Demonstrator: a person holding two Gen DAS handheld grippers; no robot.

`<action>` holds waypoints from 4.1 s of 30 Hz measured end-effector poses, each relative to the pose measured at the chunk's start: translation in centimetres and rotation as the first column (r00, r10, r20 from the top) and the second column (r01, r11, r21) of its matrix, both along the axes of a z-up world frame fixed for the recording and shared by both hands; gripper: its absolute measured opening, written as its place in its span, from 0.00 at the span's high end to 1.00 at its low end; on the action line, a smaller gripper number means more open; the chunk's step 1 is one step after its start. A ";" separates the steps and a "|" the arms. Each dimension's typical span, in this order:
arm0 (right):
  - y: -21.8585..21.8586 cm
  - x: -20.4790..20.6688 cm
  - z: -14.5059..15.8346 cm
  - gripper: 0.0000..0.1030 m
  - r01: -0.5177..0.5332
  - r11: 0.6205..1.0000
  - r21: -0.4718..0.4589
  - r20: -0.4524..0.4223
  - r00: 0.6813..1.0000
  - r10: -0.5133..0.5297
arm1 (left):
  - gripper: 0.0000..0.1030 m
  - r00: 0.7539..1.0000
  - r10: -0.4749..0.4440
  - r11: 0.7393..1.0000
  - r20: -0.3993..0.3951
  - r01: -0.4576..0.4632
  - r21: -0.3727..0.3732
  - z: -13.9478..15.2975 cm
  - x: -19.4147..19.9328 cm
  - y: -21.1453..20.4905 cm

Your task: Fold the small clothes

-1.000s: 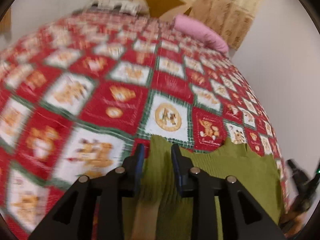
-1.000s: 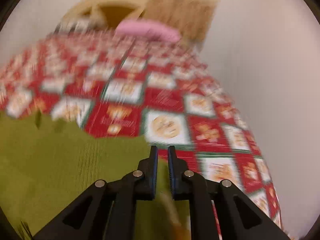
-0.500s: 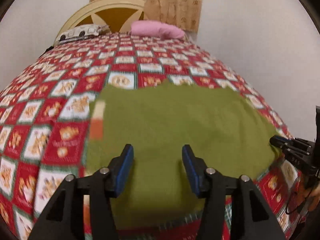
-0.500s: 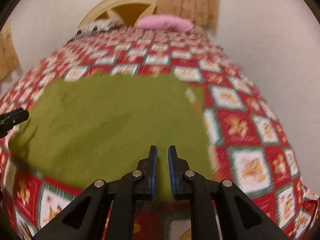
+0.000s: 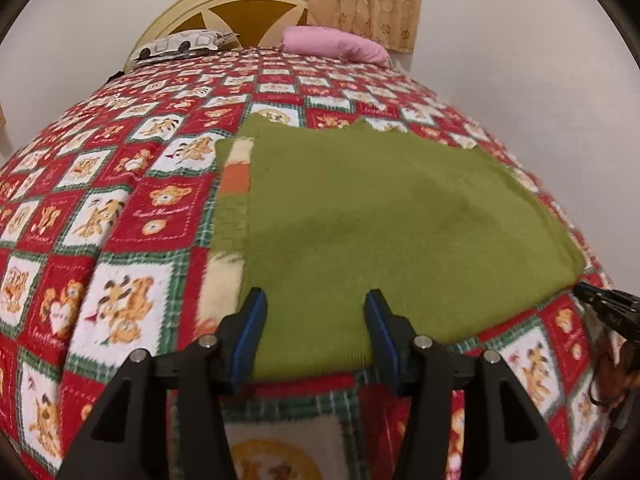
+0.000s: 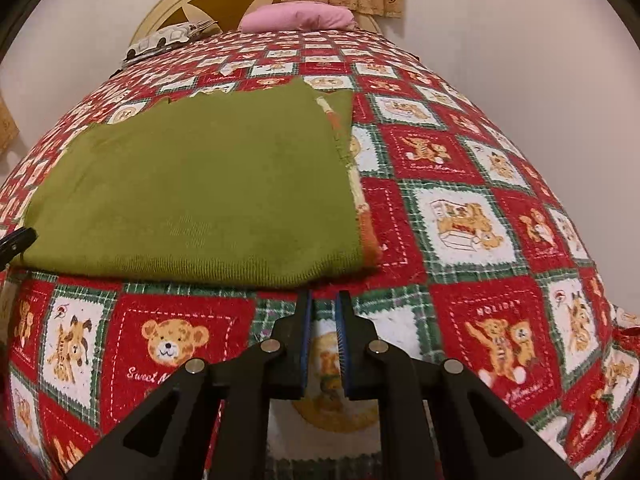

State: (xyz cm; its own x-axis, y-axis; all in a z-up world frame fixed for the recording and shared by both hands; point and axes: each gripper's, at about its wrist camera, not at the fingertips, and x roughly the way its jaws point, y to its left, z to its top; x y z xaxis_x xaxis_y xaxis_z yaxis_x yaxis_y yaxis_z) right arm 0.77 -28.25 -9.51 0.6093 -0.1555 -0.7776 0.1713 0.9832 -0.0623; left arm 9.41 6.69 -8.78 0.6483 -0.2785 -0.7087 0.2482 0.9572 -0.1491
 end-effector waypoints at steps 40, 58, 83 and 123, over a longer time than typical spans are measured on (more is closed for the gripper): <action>16.5 7.5 -1.2 0.87 -0.270 0.960 0.070 0.123 0.958 0.261 | 0.64 0.972 0.192 0.914 -0.139 -0.229 -0.336 -2.4 5.0 3.2; 15.9 7.4 -1.3 0.87 -0.270 0.956 0.119 0.135 0.958 0.253 | 0.75 0.970 0.232 0.901 -0.070 -0.242 -0.360 -0.7 5.5 1.9; 10.3 6.8 0.7 0.86 -0.215 0.890 0.402 0.245 0.962 0.122 | 0.76 0.986 -0.111 0.993 0.126 0.116 -0.035 0.8 4.3 -9.4; 10.1 18.2 6.1 0.86 -0.497 0.828 0.260 0.189 0.867 0.461 | 0.77 0.962 -0.201 0.973 0.185 0.217 -0.072 4.0 2.2 -14.5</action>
